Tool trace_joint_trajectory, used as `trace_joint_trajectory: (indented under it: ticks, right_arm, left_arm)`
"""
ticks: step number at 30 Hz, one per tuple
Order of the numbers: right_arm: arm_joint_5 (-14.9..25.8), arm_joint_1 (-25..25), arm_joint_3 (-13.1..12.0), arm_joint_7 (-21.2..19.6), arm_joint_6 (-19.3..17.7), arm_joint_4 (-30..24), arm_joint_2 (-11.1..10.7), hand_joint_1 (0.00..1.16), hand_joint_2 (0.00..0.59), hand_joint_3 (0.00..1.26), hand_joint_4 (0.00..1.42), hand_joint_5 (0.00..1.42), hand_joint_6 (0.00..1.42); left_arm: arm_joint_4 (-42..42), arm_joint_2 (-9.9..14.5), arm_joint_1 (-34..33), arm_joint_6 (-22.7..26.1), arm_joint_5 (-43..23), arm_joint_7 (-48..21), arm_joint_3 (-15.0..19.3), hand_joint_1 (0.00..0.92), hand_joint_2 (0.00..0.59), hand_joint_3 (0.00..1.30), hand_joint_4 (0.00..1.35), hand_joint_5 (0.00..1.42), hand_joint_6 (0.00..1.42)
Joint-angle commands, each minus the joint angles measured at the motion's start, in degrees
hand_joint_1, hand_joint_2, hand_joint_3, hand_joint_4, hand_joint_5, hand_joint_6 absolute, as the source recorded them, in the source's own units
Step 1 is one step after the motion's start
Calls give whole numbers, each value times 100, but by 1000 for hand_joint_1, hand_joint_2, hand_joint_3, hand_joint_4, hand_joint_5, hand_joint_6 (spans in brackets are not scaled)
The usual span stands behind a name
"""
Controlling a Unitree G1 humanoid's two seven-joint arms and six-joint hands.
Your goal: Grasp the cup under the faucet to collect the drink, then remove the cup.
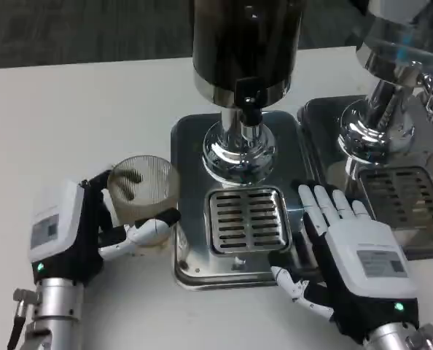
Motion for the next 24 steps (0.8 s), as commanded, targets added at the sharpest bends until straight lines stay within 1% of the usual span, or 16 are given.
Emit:
trace_joint_trajectory:
  ticks: [1,6,9,18,19,24]
  right_arm:
    - [54,-23,-19,-6,-46,61,-17,289,399,0,0,0,19]
    - [29,25,-38,-53,-10,21,5,289,399,0,0,0,19]
    - [23,61,-62,-87,16,7,24,289,399,0,0,0,19]
    - [-102,214,-97,-160,151,-153,54,293,404,0,0,0,7]
    - [-106,227,-101,-165,161,-166,57,294,404,0,0,0,6]
    - [-205,381,-126,-169,267,-402,59,297,407,0,0,0,4]
  left_arm:
    - [-312,41,24,-323,54,466,54,436,114,767,971,1118,1188]
    - [-790,151,59,-505,160,401,18,429,107,772,962,1107,1193]
    - [-829,119,-44,-534,323,410,-104,412,100,772,959,1106,1196]
    - [-239,-147,-587,-472,586,304,-424,390,94,772,959,1106,1197]
    - [-111,-205,-665,-437,623,338,-474,368,92,772,959,1106,1197]
    - [426,-395,-934,-417,649,384,-617,331,94,772,971,1119,1213]
